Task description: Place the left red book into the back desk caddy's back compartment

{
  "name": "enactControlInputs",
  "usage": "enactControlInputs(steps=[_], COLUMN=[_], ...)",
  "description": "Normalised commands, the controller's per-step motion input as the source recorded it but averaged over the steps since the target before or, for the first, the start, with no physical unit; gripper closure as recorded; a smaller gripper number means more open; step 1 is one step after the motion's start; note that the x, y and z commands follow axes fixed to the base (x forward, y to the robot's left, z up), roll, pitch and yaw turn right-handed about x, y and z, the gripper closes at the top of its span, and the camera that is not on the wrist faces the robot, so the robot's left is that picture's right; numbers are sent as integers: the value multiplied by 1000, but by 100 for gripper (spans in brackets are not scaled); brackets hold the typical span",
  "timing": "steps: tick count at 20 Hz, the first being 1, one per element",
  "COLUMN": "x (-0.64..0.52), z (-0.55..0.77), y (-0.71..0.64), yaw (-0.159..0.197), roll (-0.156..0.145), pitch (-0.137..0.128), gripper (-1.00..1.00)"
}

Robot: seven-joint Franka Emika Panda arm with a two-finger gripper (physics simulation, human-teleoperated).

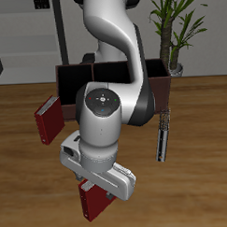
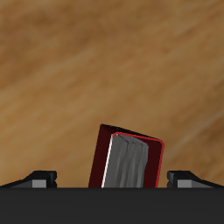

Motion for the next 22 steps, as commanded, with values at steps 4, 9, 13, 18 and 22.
enactControlInputs(steps=[4,9,13,18,22], x=[20,-2,-69,-102,-177], z=[-152,-174,119,393,628], y=[55,5,-51,60,175], yaw=[-13,-2,4,28,73], roll=[10,-10,3,10,19], pitch=[18,23,-12,-42,-71], gripper=[-100,100,100,100,100])
